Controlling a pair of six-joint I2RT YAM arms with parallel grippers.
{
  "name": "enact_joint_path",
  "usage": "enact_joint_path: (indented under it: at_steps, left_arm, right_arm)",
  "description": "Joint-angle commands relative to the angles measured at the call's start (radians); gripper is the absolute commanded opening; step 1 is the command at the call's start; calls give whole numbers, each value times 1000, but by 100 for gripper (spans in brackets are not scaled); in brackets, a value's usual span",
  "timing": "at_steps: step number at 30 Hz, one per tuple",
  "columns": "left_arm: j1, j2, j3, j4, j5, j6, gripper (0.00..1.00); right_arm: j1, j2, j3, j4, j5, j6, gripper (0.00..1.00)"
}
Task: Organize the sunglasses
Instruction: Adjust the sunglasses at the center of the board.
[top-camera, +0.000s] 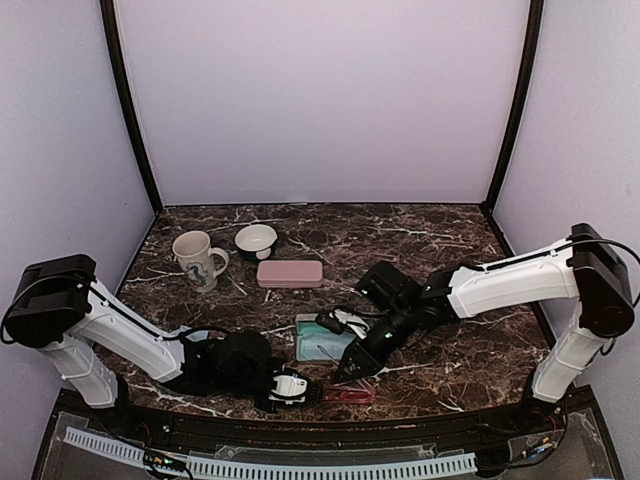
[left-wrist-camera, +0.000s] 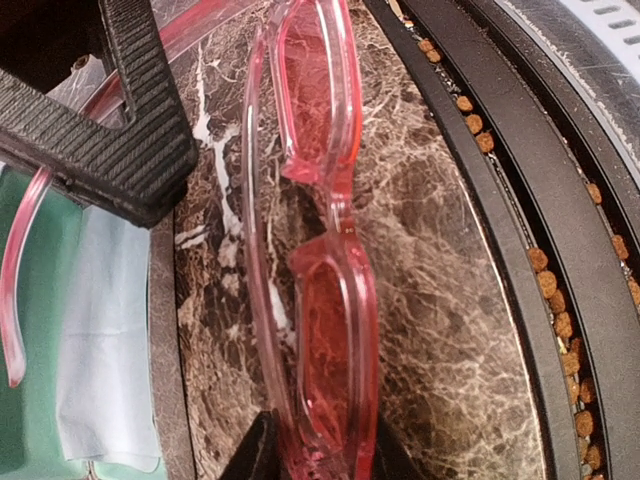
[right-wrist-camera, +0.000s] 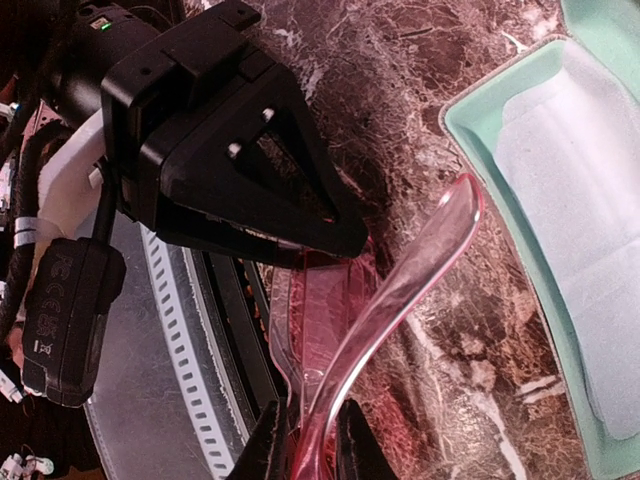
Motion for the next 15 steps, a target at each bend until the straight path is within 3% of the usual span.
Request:
enact_joint_path:
  at_steps: [1,8,15]
  left_arm:
    - [-4,-1,20,-20,-17,-14,24]
    - [-4,-37,11,-22,-42,-24,17]
    - [-4,-46,12,-41,-56,-36,13]
  right_arm:
    - [-6,16,-9,30,-20,3,6]
    - [-4,33,4,8,-42,-7,23]
    - [-1,42,23,-9,-37,-8,32]
